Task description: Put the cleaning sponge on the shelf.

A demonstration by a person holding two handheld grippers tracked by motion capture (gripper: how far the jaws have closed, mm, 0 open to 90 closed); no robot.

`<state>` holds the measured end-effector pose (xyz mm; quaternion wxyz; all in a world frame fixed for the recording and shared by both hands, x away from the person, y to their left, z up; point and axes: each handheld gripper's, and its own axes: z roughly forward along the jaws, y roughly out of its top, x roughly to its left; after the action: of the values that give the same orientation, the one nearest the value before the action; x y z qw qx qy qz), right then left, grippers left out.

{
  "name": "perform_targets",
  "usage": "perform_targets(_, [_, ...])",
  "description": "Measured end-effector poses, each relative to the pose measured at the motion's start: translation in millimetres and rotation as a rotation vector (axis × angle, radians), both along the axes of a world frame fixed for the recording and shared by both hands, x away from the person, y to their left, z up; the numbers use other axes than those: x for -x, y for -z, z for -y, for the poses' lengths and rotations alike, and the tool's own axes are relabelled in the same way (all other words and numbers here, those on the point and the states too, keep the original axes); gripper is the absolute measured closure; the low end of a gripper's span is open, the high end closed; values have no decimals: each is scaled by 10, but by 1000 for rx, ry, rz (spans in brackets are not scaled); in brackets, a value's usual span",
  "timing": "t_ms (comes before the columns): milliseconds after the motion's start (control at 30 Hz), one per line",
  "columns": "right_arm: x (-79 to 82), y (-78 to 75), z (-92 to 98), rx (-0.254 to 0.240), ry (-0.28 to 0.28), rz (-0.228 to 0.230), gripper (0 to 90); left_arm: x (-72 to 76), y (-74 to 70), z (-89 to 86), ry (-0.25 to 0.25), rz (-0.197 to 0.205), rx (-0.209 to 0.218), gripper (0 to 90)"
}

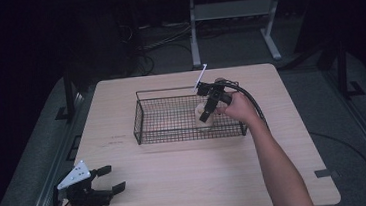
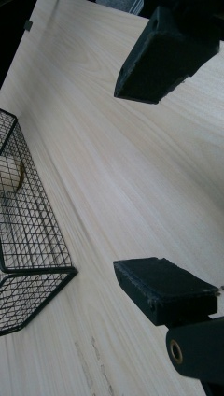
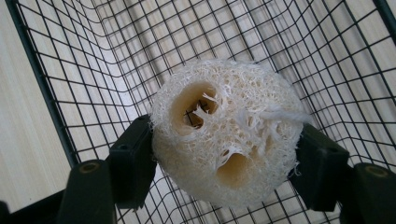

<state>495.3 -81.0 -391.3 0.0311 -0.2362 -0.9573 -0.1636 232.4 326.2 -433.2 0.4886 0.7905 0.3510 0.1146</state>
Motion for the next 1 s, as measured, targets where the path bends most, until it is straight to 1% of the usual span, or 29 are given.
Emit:
perform_targets(133, [10, 2, 20, 16, 0, -1, 312, -1, 1, 10, 5, -2, -6, 134])
perform_targets(200, [11, -1, 30, 14, 1, 7, 312, -1, 2, 11, 4, -2, -5, 134])
perform_targets(267, [10, 4, 27, 13, 2, 2, 310, -3, 1, 11, 3, -1, -5, 134])
perform_targets(500, [17, -4, 1, 15, -1, 11, 298, 9, 1, -6, 2, 0, -2, 134])
perform_targets(633, [22, -10, -6, 15, 2, 4, 229, 12, 0, -20, 0, 1, -2, 134])
perform_targets(700, [36, -41, -1, 8, 9, 18, 218, 12, -1, -14, 0, 3, -2, 134])
perform_targets(767, [42, -67, 7, 4, 12, 21, 195, 14, -2, -6, 2, 2, -2, 134])
perform_targets(900, [81, -144, 33, 2, 16, 39, 174, 18, -4, 3, 2, 0, 3, 134])
perform_targets(1000, [109, -205, 64, -3, 23, 50, 170, 21, -5, 6, 4, 3, -2, 134])
